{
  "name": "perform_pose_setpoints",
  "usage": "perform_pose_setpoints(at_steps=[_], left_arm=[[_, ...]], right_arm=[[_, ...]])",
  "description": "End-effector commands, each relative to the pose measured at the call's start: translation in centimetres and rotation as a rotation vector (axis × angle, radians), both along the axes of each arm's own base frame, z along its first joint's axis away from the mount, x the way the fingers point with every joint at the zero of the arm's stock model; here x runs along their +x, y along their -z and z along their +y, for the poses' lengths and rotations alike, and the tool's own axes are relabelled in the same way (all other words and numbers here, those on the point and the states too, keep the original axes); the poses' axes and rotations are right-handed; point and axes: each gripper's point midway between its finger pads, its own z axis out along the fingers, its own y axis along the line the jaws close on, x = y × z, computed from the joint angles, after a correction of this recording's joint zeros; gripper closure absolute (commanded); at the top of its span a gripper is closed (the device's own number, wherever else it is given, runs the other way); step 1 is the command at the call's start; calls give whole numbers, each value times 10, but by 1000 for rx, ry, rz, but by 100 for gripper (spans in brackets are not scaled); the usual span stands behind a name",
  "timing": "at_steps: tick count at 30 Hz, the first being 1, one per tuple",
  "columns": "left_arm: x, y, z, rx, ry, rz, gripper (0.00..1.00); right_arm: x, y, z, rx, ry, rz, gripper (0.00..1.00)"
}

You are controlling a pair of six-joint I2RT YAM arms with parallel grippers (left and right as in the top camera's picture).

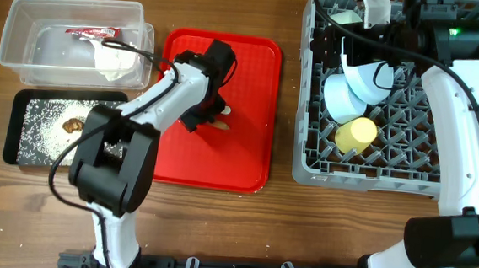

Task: Sort waste into correct bins and load items into the dishwasher rack
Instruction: 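Grasp the carrot on the red tray with the left gripper, then drop the carrot onto the black tray with the left gripper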

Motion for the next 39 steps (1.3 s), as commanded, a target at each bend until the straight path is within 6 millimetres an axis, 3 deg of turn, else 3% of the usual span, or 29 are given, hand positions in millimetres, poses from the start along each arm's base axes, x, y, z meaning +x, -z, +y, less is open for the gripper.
perform_pose_setpoints(at_steps=[1, 4, 5, 9, 12, 14, 21, 24, 27, 32, 39], left_arm=[[-1, 25, 9, 43, -43, 29, 44], [-3, 33, 10, 53, -43, 49, 53], [-3, 33, 11, 55, -43, 50, 63], [-1, 30, 14, 65, -45, 40, 74], [-1, 16, 24, 66, -67, 44, 79], [0, 0, 32, 65, -75, 44, 81], [16, -89, 76, 31, -108, -78, 84], [12, -121, 107, 30, -187, -145, 83], [4, -146, 156, 56, -317, -199, 83], [-10, -140, 214, 88, -478, -170, 83], [-55, -90, 272, 128, -657, -34, 84]], right_arm=[[2, 2, -3, -1, 17, 9, 0], [2, 3, -3, -1, 17, 14, 0], [1, 3, -3, -2, 17, 16, 0], [2, 2, -3, -1, 17, 12, 0], [4, 1, -3, 1, 19, 1, 0], [6, 0, -3, 9, 30, 1, 0], [8, -2, -2, 11, 30, -8, 0], [7, -1, 0, 26, 50, 8, 0], [6, -2, 9, 34, 42, 12, 0], [1, -5, 38, 38, -27, -11, 0], [-11, -2, 99, 45, -167, -38, 0]])
